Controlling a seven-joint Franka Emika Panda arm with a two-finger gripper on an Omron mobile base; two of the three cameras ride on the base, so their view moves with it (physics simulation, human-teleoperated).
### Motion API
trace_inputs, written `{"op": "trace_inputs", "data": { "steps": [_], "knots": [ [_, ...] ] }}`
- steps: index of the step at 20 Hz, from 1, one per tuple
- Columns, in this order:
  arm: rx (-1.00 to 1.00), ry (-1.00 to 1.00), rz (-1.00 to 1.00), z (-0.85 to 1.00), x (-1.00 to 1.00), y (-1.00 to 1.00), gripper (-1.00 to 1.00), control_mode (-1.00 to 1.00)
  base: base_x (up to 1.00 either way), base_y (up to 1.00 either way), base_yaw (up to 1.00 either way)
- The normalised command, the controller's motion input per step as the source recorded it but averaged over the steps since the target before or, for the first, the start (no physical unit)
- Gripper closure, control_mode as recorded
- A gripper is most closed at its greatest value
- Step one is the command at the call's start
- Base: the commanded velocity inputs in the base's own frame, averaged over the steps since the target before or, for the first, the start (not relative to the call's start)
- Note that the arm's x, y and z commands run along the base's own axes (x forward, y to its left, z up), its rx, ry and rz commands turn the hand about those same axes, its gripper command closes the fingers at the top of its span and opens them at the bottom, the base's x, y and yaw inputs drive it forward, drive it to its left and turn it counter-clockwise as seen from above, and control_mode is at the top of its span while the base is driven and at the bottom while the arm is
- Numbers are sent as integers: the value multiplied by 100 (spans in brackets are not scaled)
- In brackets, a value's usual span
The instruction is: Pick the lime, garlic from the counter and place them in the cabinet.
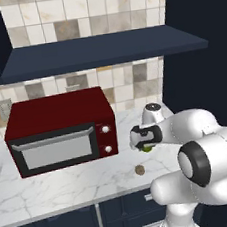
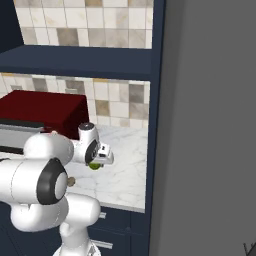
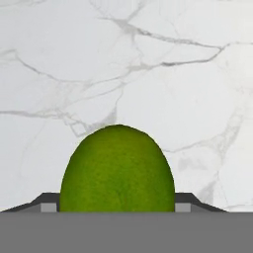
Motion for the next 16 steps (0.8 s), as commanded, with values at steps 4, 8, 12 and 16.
{"op": "trace_inputs", "data": {
  "steps": [4, 8, 12, 16],
  "knots": [
    [0, -5, -3, 48, -27, -3, 100, -100, 0, 0, 0],
    [0, -3, -5, 67, -34, 0, 100, -100, 0, 0, 0],
    [0, -5, -3, 77, -53, 0, 100, -100, 0, 0, 0],
    [0, -8, -2, 73, -57, 0, 100, -100, 0, 0, 0]
  ]
}}
